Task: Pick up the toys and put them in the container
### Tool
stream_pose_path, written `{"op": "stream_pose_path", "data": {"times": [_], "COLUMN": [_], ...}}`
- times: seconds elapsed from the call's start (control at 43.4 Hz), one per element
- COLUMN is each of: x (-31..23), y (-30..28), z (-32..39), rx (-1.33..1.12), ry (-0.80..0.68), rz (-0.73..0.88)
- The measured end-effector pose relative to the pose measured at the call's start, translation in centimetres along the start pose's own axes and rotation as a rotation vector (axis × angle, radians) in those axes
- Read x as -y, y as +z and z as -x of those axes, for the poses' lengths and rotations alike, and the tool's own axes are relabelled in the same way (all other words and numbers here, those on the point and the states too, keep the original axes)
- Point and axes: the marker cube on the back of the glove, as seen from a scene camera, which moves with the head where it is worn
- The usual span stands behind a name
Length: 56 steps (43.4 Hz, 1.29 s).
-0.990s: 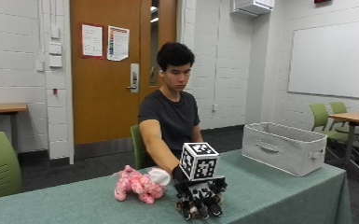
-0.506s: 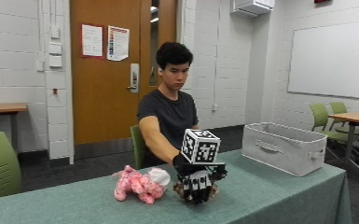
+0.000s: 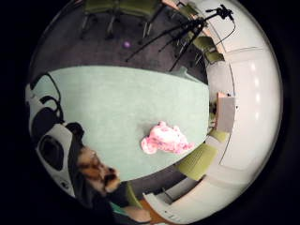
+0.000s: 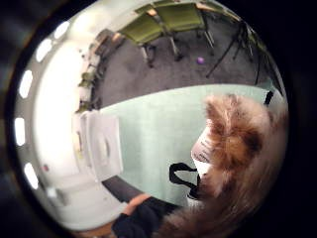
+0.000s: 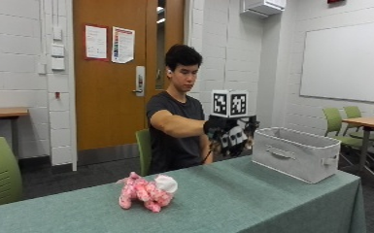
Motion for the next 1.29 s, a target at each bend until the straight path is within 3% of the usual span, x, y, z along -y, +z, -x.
{"op": "stream_pose_path", "data": {"times": [0.161,0.345,0.506,0.645,0.714,0.875,0.967,1.059,1.128,1.289], "x": [-1.0,-3.4,-6.3,-8.2,-9.2,-9.7,-9.1,-9.3,-8.4,-8.3], "y": [-8.3,-13.5,-15.3,-14.7,-14.0,-11.7,-10.1,-8.7,-8.2,-8.9], "z": [11.4,24.5,36.5,43.8,46.8,49.5,49.6,49.2,48.3,45.3], "rx": [0.005,0.033,0.076,0.154,0.151,0.090,0.023,0.000,-0.015,-0.010], "ry": [-0.174,-0.387,-0.591,-0.552,-0.603,-0.710,-0.592,-0.656,-0.556,-0.665], "rz": [-0.127,-0.194,-0.204,-0.168,-0.170,-0.194,-0.147,-0.024,-0.020,-0.051]}}
